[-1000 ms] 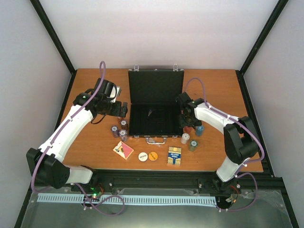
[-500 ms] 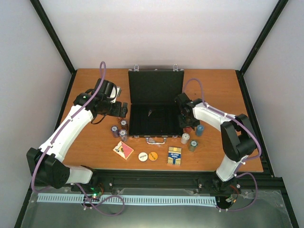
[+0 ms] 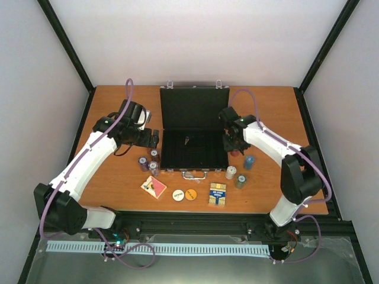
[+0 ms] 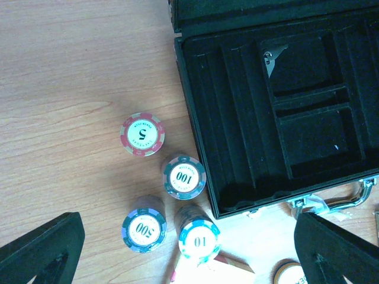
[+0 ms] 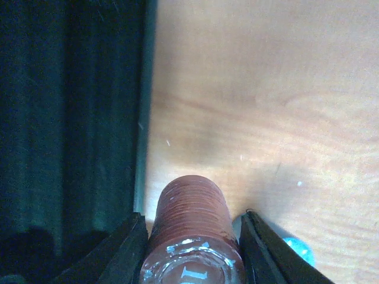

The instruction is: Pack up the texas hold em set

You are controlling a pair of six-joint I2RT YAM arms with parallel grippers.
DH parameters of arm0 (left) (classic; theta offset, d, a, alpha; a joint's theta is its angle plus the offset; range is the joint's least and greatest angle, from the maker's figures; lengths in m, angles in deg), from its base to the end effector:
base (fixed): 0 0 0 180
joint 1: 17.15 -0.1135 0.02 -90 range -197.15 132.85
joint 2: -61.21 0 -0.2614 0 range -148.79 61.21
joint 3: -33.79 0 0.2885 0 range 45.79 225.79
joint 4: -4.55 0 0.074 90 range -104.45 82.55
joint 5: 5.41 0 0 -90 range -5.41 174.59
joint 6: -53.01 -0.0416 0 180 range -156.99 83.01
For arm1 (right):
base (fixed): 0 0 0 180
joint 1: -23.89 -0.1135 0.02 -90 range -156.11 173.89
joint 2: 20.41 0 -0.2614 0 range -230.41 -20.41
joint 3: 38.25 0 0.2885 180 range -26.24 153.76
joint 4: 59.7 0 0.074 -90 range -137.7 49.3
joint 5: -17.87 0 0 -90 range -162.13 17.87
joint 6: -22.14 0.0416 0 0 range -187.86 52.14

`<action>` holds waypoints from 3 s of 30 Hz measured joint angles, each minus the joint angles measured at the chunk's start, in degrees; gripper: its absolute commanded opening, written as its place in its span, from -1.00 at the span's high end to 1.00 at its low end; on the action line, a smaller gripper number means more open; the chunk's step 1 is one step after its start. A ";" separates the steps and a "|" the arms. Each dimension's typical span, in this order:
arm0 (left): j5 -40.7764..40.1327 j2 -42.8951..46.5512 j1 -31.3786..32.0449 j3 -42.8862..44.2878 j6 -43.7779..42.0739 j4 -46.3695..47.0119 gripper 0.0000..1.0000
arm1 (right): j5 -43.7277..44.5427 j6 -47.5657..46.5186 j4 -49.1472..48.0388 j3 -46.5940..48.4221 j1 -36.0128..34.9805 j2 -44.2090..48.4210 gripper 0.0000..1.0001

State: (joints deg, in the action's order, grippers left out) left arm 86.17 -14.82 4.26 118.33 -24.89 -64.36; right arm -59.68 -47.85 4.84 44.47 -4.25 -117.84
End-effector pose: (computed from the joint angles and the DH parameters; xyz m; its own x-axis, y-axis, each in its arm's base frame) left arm 0.2782 -0.1103 0.3094 -0.8707 0.1163 -0.4779 0.1995 0.9716 -0.1270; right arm 0.3166 0.1592 0.1868 -0.9595 -0.1342 -0.2477 -0.1030 0.9855 -0.1352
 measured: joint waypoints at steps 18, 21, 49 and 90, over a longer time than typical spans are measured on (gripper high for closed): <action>-0.70 0.00 0.00 -0.96 0.15 0.81 -0.99 | -5.77 -8.33 -28.11 -6.75 -0.02 7.37 0.80; -0.85 0.00 0.00 -0.96 0.31 0.90 -0.99 | -5.27 -9.11 -32.98 -8.24 0.00 6.34 0.82; -1.22 -0.11 0.00 -2.99 0.33 1.57 -0.99 | 0.24 -4.28 -40.00 -14.23 -3.50 -1.81 -0.63; -0.83 -2.12 0.00 -5.05 0.35 2.03 -0.99 | 3.17 5.73 -8.22 -17.27 6.21 7.37 -0.41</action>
State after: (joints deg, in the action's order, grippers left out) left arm 85.34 -16.94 4.26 113.28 -24.54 -62.33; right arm -56.51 -42.12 -3.38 27.21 1.95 -110.48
